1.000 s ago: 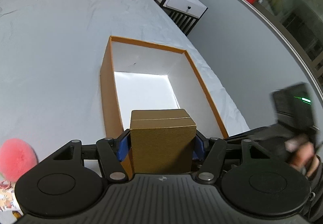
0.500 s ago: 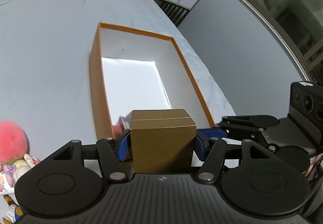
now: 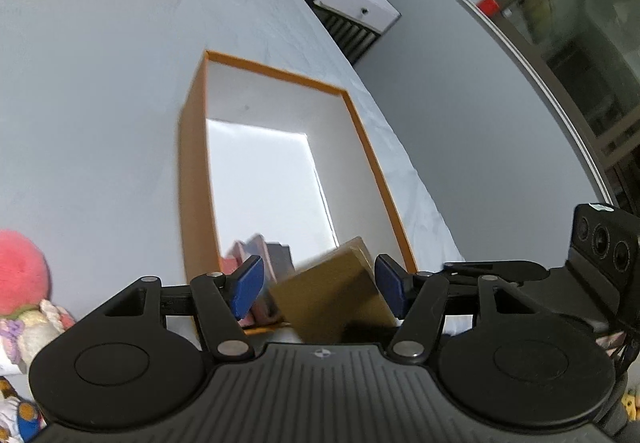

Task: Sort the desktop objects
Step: 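Lower the grey box into the orange box while the left tool lowers the gold box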

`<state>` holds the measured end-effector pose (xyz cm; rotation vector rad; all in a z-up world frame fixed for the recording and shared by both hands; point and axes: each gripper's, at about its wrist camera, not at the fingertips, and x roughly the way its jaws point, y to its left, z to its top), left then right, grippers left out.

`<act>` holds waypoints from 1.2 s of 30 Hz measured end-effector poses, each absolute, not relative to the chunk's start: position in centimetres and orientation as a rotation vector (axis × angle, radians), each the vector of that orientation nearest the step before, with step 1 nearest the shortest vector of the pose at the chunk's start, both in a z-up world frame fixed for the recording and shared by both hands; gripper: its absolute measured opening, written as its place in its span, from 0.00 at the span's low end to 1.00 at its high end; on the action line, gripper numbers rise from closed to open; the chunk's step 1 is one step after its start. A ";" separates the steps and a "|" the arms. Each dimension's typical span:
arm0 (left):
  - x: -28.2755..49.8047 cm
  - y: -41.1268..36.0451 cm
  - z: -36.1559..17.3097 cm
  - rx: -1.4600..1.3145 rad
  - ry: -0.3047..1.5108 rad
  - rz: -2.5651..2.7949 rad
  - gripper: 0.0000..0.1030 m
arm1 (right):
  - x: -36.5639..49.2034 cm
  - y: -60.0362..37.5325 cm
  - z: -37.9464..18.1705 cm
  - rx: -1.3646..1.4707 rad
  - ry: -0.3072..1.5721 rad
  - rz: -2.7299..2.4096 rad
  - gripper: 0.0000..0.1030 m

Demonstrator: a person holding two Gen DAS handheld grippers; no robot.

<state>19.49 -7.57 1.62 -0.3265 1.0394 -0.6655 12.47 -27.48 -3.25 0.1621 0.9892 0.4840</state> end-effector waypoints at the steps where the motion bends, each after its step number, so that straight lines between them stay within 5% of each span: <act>1: 19.5 -7.3 1.7 -0.322 1.030 -0.655 0.69 | 12.6 -27.9 -3.0 0.164 0.982 0.461 0.46; 13: 20.3 -5.8 -0.3 -0.295 1.047 -0.549 0.69 | 17.5 -30.0 -6.2 0.072 1.061 0.145 0.46; 22: 20.9 -4.8 -2.0 -0.317 1.083 -0.532 0.59 | 19.1 -29.5 -11.4 0.111 1.190 0.136 0.46; 36: 21.0 -4.6 -2.9 -0.343 1.100 -0.532 0.58 | 19.2 -29.8 -11.5 0.171 1.336 0.225 0.50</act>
